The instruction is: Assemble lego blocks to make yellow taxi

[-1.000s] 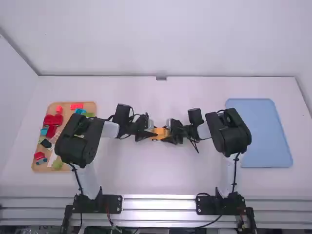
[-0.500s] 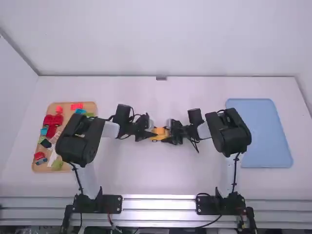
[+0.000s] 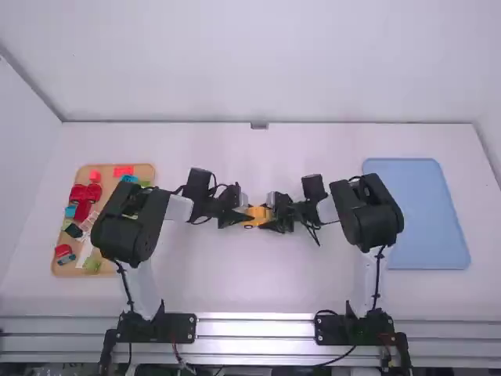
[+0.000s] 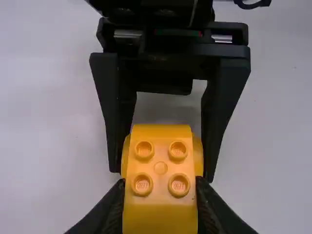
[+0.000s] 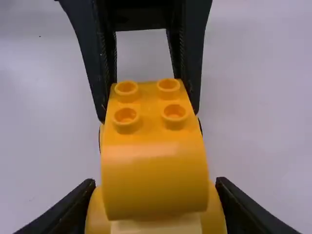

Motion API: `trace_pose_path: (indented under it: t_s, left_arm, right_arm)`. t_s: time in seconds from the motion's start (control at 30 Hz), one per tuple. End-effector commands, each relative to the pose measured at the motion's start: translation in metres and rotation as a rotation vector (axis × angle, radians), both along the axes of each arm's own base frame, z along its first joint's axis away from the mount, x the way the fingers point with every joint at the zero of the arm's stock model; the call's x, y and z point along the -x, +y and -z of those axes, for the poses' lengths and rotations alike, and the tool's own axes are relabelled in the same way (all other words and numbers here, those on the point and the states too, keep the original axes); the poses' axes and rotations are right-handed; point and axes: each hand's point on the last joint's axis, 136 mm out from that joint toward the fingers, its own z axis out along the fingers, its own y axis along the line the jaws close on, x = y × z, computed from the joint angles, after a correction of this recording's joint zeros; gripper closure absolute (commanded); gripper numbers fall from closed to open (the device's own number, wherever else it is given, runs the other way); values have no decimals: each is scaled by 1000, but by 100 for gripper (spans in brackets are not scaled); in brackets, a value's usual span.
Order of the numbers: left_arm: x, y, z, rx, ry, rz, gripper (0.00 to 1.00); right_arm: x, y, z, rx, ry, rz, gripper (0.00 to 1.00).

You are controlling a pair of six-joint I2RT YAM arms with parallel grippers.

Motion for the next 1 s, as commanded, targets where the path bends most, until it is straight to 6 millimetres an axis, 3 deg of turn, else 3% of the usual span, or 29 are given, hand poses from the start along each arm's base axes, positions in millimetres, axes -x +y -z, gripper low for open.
trace_pose_path:
  t_s: [0.0, 0.5, 0.73, 0.97]
  left_arm:
    - [11, -6, 17, -40, 52, 12, 98]
    - [25, -21, 39, -308, 38, 117, 98]
    - [37, -32, 47, -370, 15, 152, 98]
    - [33, -36, 45, -355, 0, 144, 98]
  right_arm:
    - [0, -2, 7, 22, 31, 20, 49]
    - [-1, -3, 8, 26, 30, 23, 49]
    - [-2, -3, 8, 27, 26, 26, 49]
    - [-4, -3, 7, 26, 26, 27, 48]
